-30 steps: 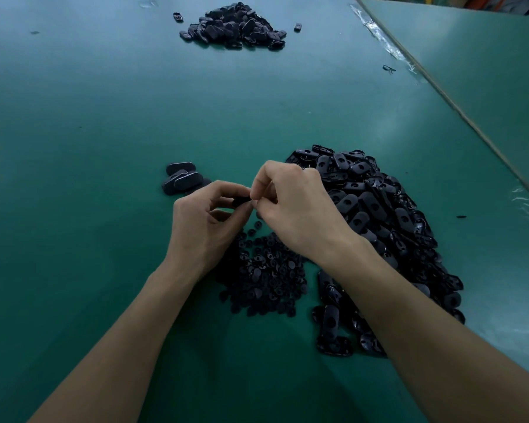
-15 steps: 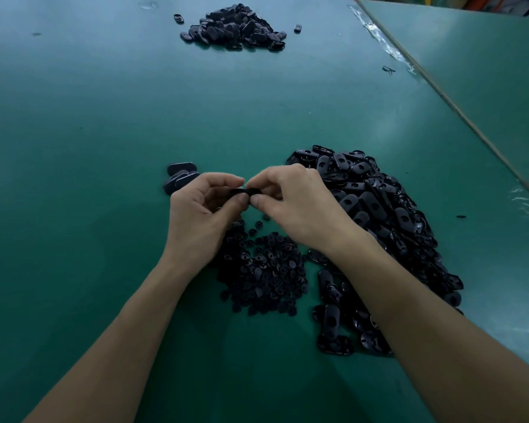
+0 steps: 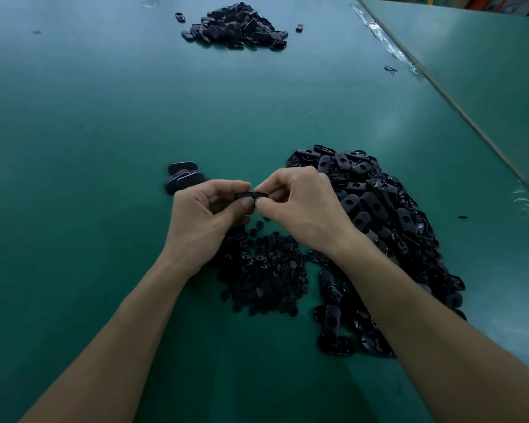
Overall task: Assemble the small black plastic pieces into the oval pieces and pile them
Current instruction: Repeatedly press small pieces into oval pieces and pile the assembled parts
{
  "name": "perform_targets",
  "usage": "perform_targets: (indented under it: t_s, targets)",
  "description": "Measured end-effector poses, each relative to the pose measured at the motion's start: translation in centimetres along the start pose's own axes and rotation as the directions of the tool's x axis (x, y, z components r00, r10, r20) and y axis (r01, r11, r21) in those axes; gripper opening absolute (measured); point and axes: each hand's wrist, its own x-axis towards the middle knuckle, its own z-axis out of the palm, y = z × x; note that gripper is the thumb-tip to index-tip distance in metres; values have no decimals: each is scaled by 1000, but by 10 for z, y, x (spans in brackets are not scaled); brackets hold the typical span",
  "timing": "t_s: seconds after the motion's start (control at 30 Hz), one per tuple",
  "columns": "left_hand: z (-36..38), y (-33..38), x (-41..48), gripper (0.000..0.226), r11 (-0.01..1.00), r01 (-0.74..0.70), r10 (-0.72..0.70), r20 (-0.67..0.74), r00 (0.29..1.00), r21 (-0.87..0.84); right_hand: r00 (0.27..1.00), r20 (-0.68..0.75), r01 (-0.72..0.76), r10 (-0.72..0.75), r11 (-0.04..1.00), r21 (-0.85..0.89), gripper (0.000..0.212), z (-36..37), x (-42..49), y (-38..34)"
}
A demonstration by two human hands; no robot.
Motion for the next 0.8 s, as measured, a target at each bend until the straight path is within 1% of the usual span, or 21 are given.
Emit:
perform_targets:
  t_s: [0.13, 0.3, 0.37, 0.5, 0.6, 0.67, 0.7, 0.73, 0.8]
  targets:
    - [-1, 1, -1, 18, 1000, 18, -18, -6, 1000, -13, 1000, 12, -9, 9, 1000, 7, 6, 1, 0, -1]
    - [-1, 2, -1, 19, 999, 25, -26, -45, 999, -19, 1000, 14, 9, -9, 1000, -4, 10, -1, 2, 1]
    - [0, 2, -1, 17, 1000, 12, -12, -60, 998, 3, 999, 24, 23, -23, 1000, -13, 11, -2, 3, 1]
    - [0, 1, -1, 21, 997, -26, 32, -85, 996, 67, 999, 44, 31, -30, 999, -16, 12, -3, 3, 3]
    - [0, 0, 0, 23, 987, -77, 91, -97, 991, 141, 998, 37, 46, -45, 998, -40, 16, -3, 5, 2]
    - [-2, -1, 0, 26, 970, -108, 144, -158, 977, 219, 998, 42, 55, -50, 991, -125, 22, -4, 8, 2]
    - [-4, -1, 1, 27, 954, -126, 186, -207, 961, 271, 998, 45, 44, -35, 975, -218, 28, -5, 10, 5]
    - [-7, -2, 2, 27, 938, -140, 228, -258, 939, 318, 999, 42, 20, -6, 942, -335, 36, -7, 13, 10]
    - [-16, -2, 5, 21, 928, -140, 267, -352, 897, 346, 997, 13, -59, 79, 832, -551, 47, -12, 19, 22]
